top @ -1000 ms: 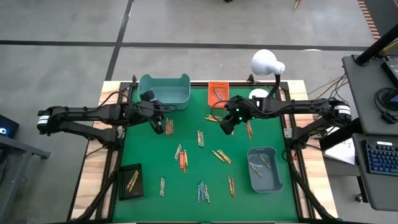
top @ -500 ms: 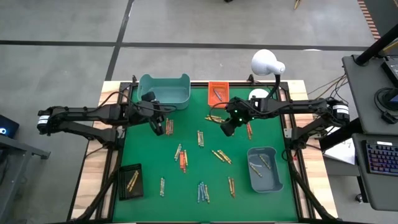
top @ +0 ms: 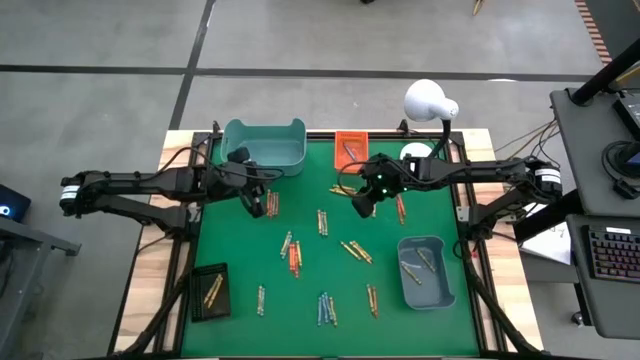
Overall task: Sort crayons
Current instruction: Put the green crayon into the blue bin
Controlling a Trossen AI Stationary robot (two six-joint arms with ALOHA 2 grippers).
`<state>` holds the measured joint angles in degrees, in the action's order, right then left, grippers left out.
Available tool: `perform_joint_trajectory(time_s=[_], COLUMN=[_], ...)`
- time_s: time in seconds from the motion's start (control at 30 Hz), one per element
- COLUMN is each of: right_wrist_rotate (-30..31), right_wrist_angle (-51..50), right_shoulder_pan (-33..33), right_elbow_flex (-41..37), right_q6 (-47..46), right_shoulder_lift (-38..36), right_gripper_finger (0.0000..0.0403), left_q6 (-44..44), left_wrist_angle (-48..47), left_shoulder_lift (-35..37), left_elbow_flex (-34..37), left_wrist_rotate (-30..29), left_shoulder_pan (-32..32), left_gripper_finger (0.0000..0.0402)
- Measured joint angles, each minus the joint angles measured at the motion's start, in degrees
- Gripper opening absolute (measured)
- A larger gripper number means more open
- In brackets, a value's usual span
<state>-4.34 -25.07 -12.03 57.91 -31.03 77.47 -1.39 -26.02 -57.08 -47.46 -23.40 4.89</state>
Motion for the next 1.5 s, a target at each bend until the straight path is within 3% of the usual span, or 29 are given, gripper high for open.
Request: perform_joint_trajectory(time_s=[0.27,0.73,0.97,1.2,1.4,1.5], right_wrist_rotate=[1.1,1.3,1.3,4.7,5.9,5.9], right_wrist_angle=[4.7,11.2,2.1,-12.4,-16.0,-16.4], right_shoulder_pan=[0.0,0.4,2.4,3.1,5.0,6.2], right_elbow_flex=[0.0,0.1,11.2,24.3,28.9,29.1], right_q6=[1.2,0.4,3.2,5.1,1.4,-1.5], right_shoulder_lift=[0.0,8.0,16.2,24.8,28.6,29.3], right_gripper_finger=[0.0068,0.0068,0.0068,0.0068,0.0068,0.0068], left_q6=[0.2,-0.7,-1.1,-1.1,-1.1,-1.2], left_wrist_angle=[1.1,3.1,3.5,3.0,2.6,1.9], left_shoulder_lift=[0.0,0.0,0.0,0.0,0.2,0.6], left_elbow_flex=[0.0,-0.7,-0.8,-0.8,-0.8,-0.8], left_wrist_rotate=[0.0,-2.0,-10.3,-10.6,-10.7,-13.5], left_shoulder_pan=[0.0,0.0,0.0,0.0,0.0,0.0], left_gripper_finger=[0.0036,0.0036,0.0036,0.0036,0.0036,0.0036])
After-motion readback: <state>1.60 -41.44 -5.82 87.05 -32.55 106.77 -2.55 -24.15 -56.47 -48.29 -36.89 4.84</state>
